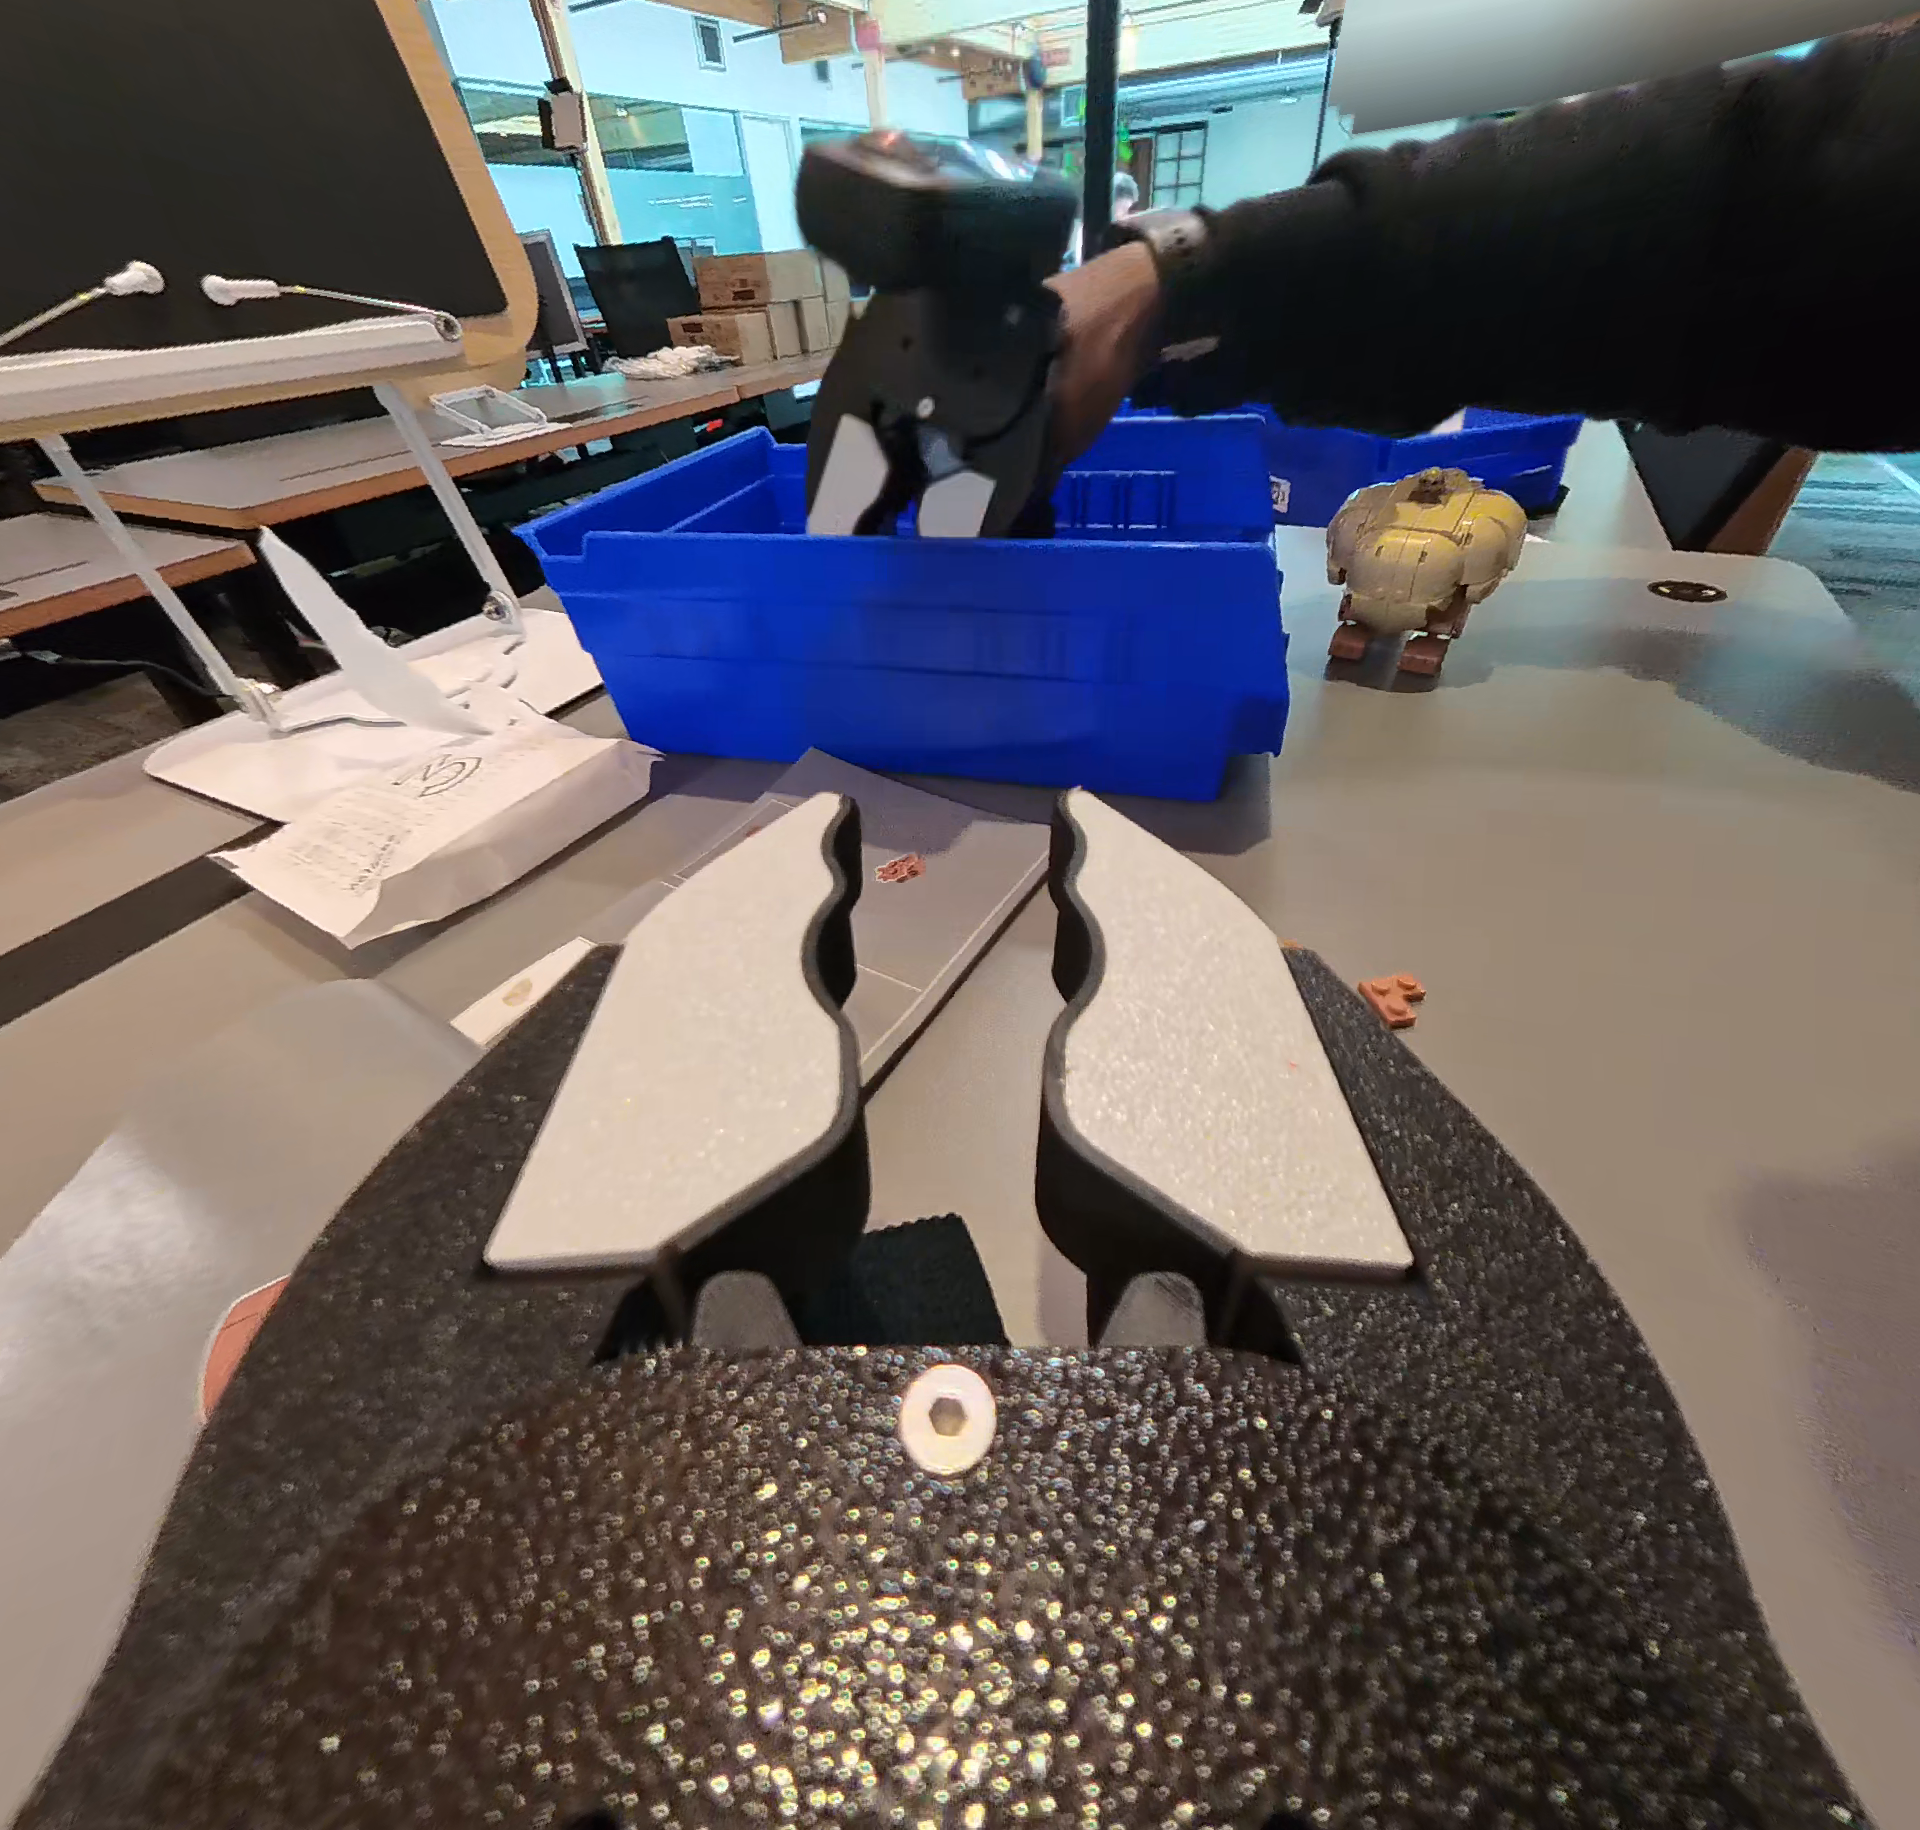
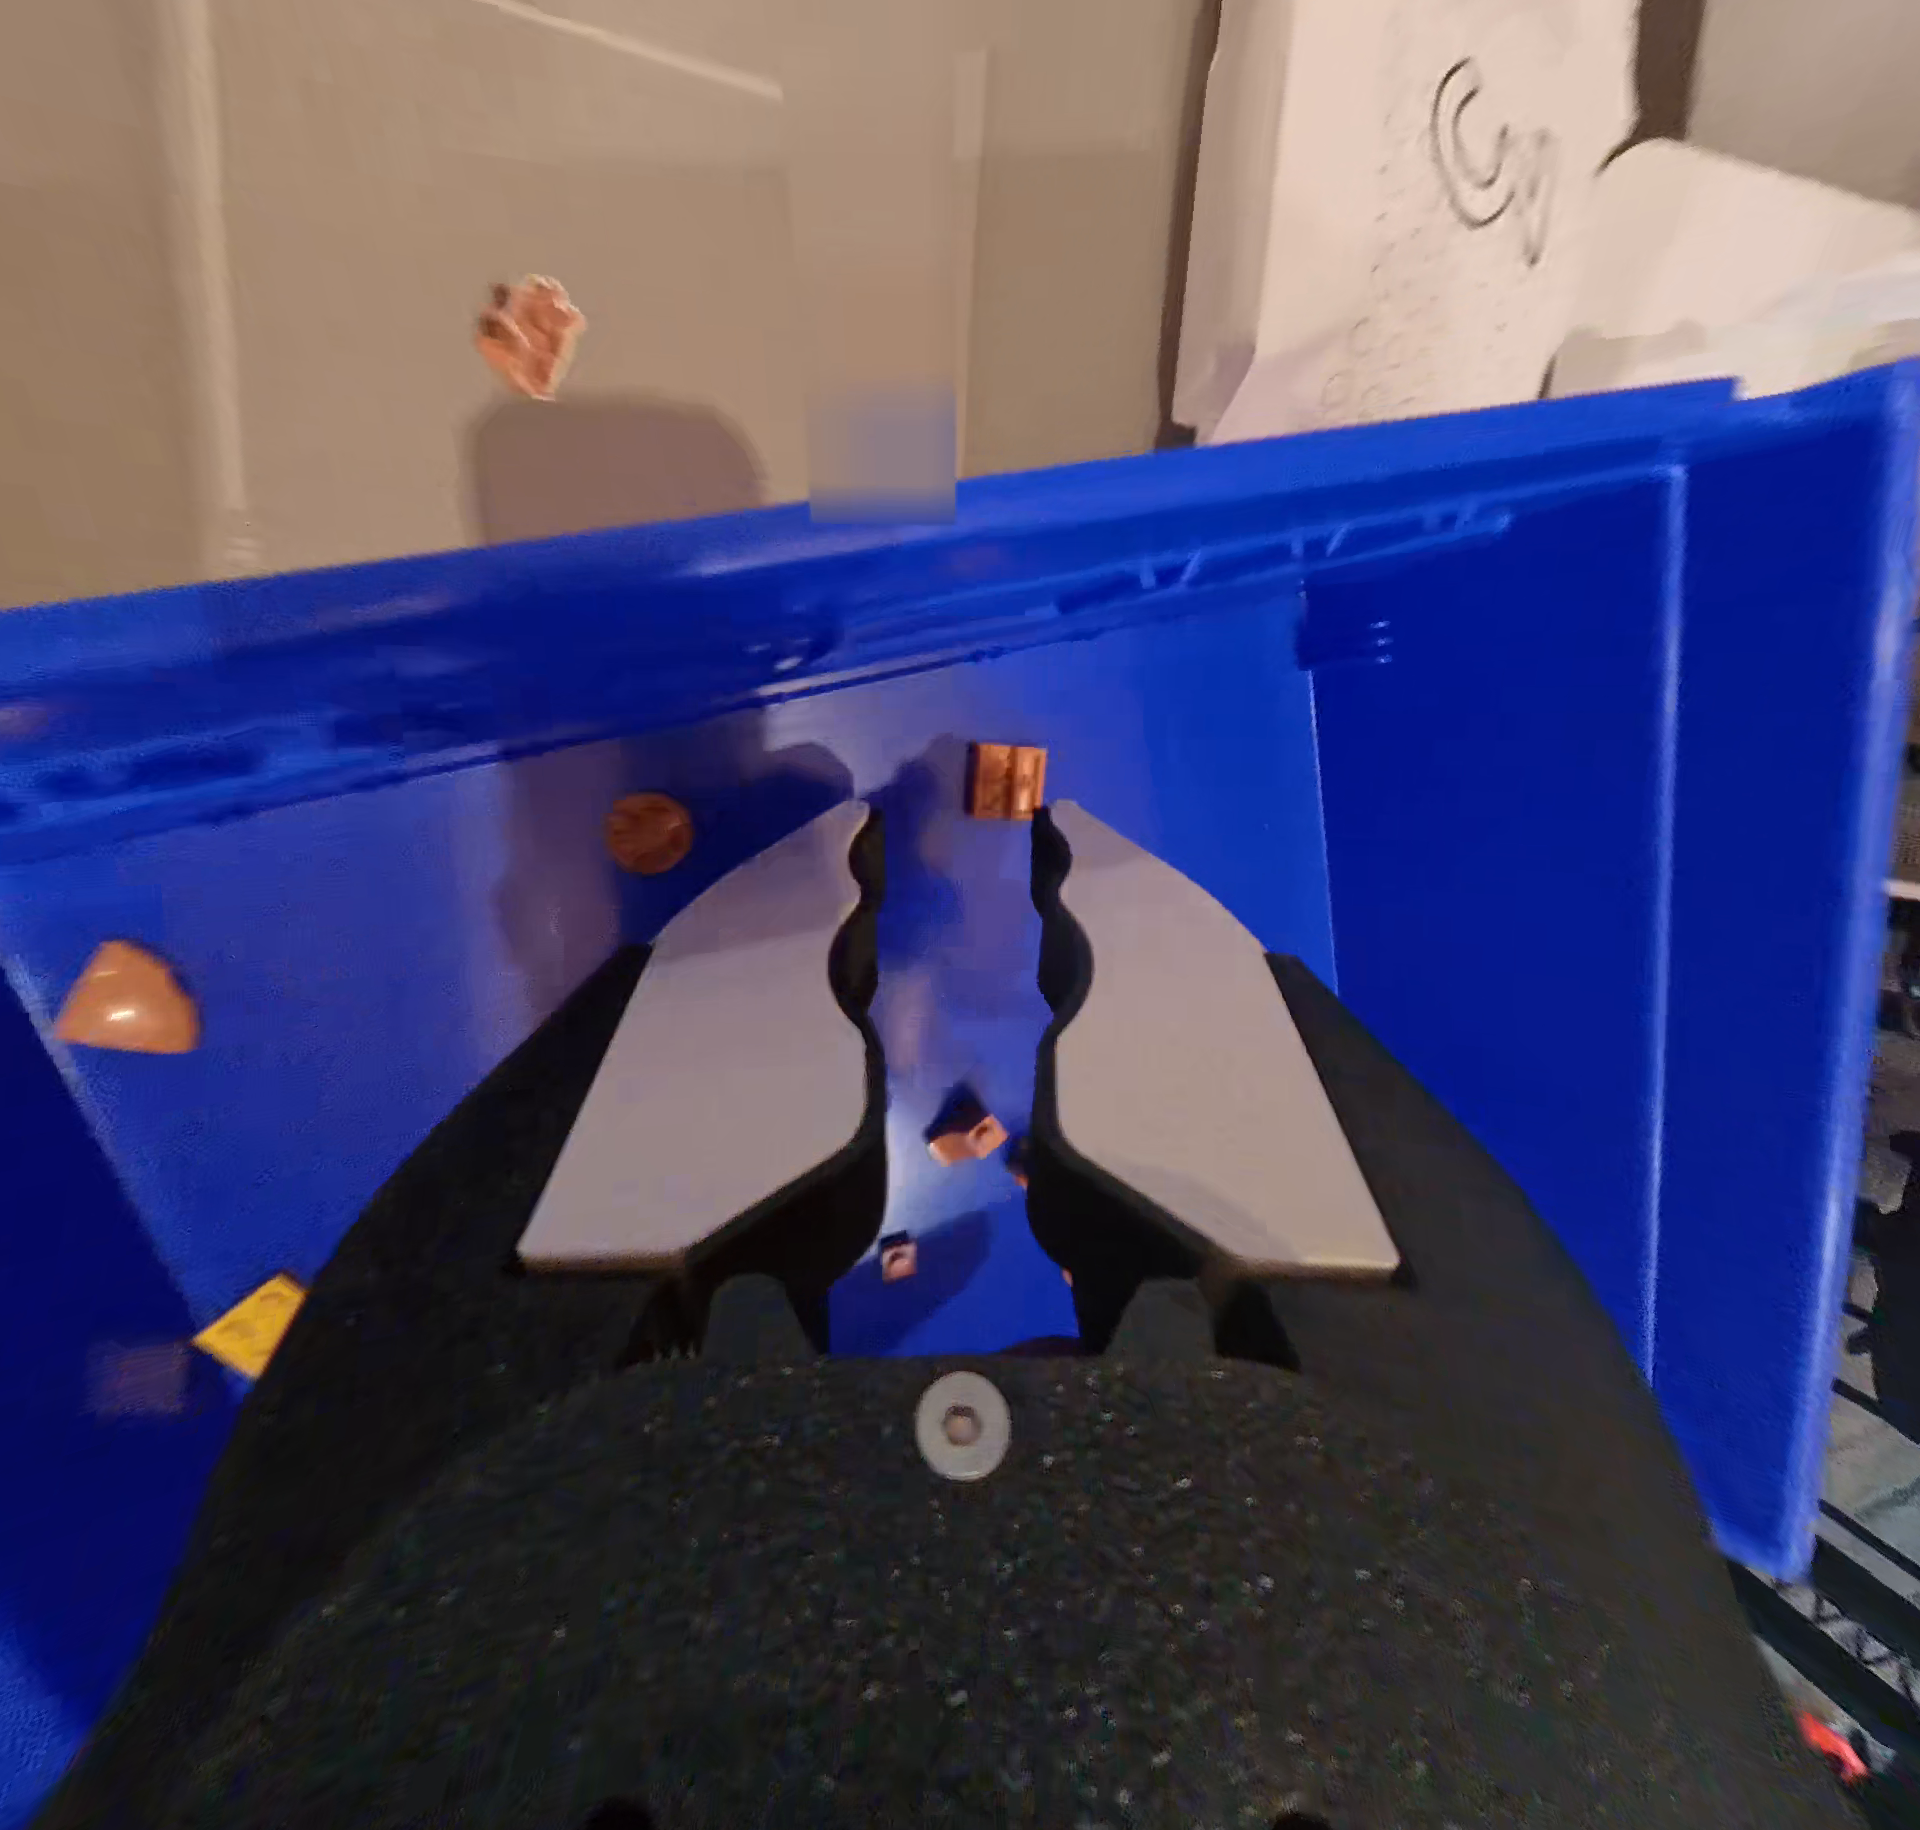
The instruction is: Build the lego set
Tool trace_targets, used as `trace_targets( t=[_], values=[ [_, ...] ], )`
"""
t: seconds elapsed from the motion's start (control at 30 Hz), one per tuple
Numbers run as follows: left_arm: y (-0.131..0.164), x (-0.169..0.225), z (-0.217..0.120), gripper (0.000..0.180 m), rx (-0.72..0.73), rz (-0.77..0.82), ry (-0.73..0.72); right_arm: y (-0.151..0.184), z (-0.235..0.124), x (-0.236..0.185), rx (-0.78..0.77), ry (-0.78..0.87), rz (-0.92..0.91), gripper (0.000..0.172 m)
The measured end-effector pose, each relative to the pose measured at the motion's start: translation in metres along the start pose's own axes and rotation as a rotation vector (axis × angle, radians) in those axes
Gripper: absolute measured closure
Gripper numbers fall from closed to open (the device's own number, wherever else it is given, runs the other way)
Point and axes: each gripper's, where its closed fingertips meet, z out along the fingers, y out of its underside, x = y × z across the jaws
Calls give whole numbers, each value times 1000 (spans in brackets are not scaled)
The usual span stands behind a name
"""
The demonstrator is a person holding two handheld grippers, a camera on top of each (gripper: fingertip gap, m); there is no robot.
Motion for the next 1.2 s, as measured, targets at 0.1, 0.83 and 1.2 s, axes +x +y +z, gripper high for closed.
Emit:
trace_targets(
  t=[0.1,0.83,1.2],
  values=[
    [1,-1,-2,147,-8,22,-9,2,15,10,-25,-41,30,145],
    [-7,20,-13,151,1,-32,70,-39,-117,-29,268,233,391,156],
    [-47,114,-11,145,25,-760,598,-158,-141,-187,923,611,244,156]
  ],
)
